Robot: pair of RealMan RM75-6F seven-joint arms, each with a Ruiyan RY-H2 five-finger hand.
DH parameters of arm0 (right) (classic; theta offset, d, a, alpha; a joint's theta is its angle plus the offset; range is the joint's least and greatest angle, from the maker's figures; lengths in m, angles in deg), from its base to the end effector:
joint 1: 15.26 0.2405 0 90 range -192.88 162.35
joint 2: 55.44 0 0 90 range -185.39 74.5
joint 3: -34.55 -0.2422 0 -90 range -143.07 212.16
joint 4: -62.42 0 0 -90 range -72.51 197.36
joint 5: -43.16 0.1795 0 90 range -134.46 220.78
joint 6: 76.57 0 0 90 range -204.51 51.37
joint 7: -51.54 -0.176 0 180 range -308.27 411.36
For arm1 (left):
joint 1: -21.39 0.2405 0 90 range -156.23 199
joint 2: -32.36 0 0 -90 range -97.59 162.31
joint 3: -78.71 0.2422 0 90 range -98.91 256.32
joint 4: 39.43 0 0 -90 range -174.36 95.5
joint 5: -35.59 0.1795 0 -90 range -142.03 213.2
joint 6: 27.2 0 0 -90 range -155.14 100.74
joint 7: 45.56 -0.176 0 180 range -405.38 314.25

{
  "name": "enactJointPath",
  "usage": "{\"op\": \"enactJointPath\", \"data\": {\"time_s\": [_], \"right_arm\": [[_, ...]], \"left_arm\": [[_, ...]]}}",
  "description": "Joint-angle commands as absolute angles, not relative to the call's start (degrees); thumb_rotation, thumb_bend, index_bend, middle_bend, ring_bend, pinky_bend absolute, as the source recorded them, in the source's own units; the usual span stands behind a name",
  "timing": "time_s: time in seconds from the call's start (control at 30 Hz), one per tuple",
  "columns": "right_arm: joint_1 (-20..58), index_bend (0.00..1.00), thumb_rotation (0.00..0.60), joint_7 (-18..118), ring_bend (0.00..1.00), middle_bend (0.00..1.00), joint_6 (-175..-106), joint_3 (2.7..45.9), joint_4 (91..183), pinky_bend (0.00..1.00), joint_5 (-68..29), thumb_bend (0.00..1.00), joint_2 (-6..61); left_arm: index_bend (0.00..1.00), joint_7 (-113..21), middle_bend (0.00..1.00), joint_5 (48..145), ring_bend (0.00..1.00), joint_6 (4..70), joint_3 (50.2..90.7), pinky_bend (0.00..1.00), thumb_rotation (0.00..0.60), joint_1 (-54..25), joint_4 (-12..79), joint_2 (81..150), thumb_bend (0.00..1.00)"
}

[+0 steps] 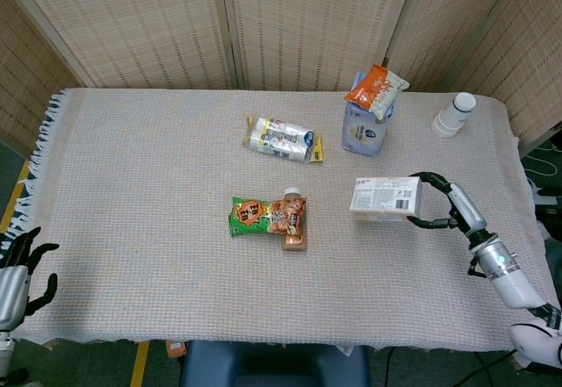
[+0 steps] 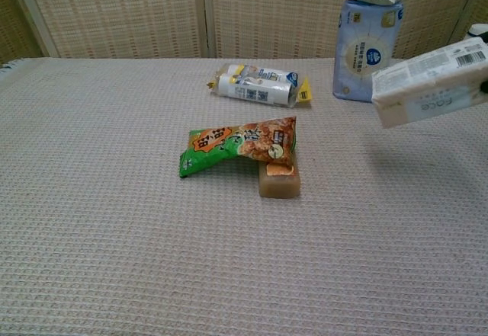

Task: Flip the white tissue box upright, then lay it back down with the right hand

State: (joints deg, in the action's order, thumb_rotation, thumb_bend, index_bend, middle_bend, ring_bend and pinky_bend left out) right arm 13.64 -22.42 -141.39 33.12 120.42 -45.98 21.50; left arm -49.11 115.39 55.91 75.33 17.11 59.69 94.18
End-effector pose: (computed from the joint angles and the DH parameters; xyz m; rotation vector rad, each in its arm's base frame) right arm -0.2853 -0.3455 0.1212 1.2876 -1.7184 1.4595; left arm -0.2887 0.2058 0.1846 -1.3085 -0.9899 -0.8442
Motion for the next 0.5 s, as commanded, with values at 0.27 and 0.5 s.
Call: {"op": "enactJointPath", "data": {"time_s": [0.27,0.5], "right_arm": [[15.2,0.40,0.600,-28.3,0.37,0.36,-141.8,37.0,107.4,0.00,-52.3,0.39,30.4],[16.2,0.40,0.600,-27.6,0.37,0.36,-140.9,38.0,106.6,0.00,-52.9,0.39,30.6]], "left_arm": [[0.28,-49.4,0.00,115.1,0.00,55.7,75.3,0.25,0.600,17.0,59.6,94.4,0.49],[0.28,-49.2,0.00,115.0,0.00,55.8,75.2,0.25,0.600,17.1,59.5,94.2,0.49]]}}
